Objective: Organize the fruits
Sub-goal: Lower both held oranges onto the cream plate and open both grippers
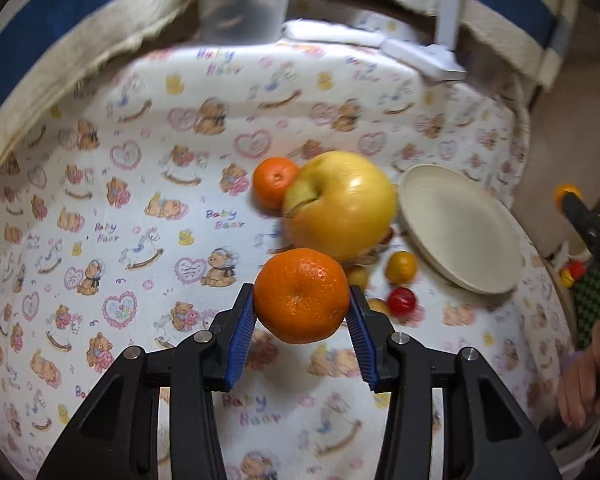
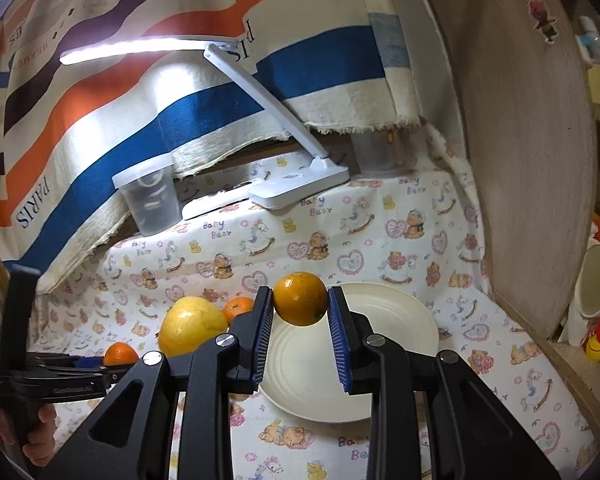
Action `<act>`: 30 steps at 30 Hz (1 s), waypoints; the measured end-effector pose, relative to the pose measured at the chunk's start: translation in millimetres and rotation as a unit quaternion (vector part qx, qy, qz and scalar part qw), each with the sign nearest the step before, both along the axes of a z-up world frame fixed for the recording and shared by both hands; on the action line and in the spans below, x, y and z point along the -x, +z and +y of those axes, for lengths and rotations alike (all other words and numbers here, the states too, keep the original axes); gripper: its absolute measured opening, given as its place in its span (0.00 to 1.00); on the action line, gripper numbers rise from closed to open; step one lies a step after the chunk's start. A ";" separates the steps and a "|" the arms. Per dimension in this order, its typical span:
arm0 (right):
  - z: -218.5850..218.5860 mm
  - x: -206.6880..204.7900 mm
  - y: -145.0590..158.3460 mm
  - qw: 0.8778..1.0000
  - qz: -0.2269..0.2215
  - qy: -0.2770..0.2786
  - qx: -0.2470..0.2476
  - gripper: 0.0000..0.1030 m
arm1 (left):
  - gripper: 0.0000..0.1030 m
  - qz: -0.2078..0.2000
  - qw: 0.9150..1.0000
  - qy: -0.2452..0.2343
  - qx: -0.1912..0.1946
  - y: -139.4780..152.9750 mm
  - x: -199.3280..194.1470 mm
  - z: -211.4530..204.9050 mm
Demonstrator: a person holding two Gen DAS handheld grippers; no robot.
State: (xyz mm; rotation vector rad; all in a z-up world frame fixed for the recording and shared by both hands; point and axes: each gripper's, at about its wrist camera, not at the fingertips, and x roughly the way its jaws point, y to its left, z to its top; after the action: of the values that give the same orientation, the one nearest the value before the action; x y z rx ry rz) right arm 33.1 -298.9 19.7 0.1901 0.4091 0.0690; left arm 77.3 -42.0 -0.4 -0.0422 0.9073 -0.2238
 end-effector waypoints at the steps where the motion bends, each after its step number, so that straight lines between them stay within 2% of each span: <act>1: 0.3 -0.3 1.2 1.000 0.002 -0.001 0.009 0.28 | 0.42 -0.004 1.000 -0.004 -0.002 4.3 4.4 -2.7; 4: -5.0 -1.2 4.2 1.000 0.007 -0.002 0.012 0.28 | 0.42 -0.010 1.000 -0.024 -0.006 13.5 10.5 -18.4; 11: -39.7 -31.6 -13.3 0.996 0.085 -0.023 -0.029 0.28 | 0.43 -0.015 0.997 -0.067 0.016 8.3 -11.7 -74.6; 15: -57.8 -49.1 -30.3 0.991 0.123 -0.037 -0.038 0.28 | 0.42 0.011 0.995 -0.090 0.034 -5.0 -37.7 -112.0; 18: -67.9 -52.6 -34.4 0.989 0.130 -0.046 -0.048 0.28 | 0.42 0.039 0.992 -0.101 0.063 -17.8 -59.6 -129.3; 23: -81.4 -56.5 -38.1 0.985 0.143 -0.034 -0.087 0.28 | 0.42 0.072 0.991 -0.081 0.077 -37.7 -81.7 -139.9; 26: -83.3 -60.4 -43.2 0.982 0.155 -0.033 -0.099 0.28 | 0.43 0.056 0.993 -0.078 0.064 -34.7 -83.8 -146.2; 30: -79.4 -64.0 -48.2 0.981 0.168 -0.035 -0.089 0.28 | 0.43 0.042 0.997 -0.063 -0.006 -38.8 -87.0 -156.4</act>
State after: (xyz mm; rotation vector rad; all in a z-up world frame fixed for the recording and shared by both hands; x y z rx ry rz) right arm 97.2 -378.4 -28.6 0.3946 0.7334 0.0043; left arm 164.3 -198.3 -39.2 0.0163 0.9966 -0.3364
